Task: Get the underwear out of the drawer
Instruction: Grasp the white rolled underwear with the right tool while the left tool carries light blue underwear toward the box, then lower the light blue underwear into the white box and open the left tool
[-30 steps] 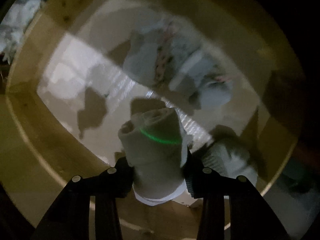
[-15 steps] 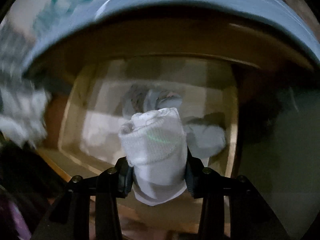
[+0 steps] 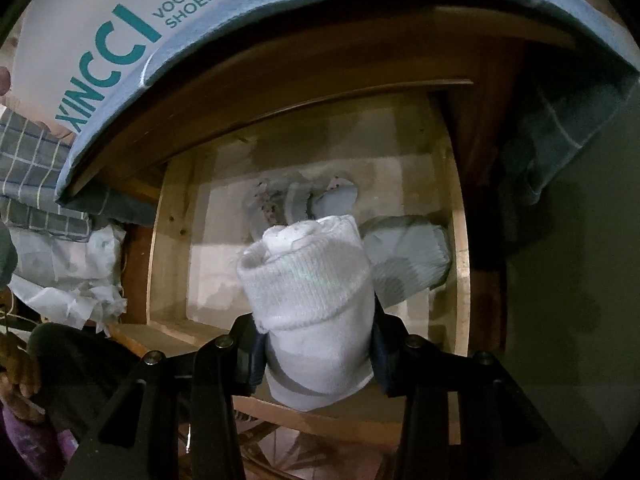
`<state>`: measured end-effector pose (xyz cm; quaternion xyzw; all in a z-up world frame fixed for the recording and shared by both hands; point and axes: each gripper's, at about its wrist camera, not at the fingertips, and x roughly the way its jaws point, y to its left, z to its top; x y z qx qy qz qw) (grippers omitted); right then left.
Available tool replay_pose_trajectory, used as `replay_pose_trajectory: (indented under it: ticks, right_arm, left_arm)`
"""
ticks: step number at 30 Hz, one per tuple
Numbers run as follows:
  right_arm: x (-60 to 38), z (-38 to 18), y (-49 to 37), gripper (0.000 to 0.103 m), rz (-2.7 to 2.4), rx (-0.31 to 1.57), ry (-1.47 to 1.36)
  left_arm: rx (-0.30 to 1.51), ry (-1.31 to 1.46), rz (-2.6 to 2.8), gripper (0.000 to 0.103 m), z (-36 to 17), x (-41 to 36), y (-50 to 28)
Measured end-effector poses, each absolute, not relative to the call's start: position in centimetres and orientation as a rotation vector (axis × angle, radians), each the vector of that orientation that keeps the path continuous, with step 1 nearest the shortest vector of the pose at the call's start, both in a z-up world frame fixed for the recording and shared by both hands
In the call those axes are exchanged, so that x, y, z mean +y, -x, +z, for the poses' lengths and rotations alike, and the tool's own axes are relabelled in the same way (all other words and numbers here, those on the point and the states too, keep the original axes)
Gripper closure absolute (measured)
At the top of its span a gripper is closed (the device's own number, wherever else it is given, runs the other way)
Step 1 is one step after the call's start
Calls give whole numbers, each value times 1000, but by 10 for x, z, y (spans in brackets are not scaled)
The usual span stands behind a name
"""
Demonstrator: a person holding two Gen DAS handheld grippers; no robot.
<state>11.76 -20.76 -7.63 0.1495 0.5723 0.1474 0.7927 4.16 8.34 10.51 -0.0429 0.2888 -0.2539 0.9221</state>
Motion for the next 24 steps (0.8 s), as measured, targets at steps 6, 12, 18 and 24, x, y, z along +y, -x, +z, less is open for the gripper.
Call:
replay_pose_trajectory:
  ticks: [6, 12, 18, 24]
  right_arm:
    - [-211, -78, -118, 64, 321, 1239, -345]
    - [-209, -79, -117, 64, 341, 1253, -359]
    - [-213, -81, -117, 64, 337, 1267, -381]
    - [-210, -80, -115, 64, 363, 1274, -389]
  left_arm:
    - [566, 78, -551, 52, 136, 65, -38]
    - [549, 19, -573, 52, 174, 42, -51]
    - [547, -4, -553, 52, 208, 26, -87]
    - [576, -56, -485, 52, 231, 12, -150]
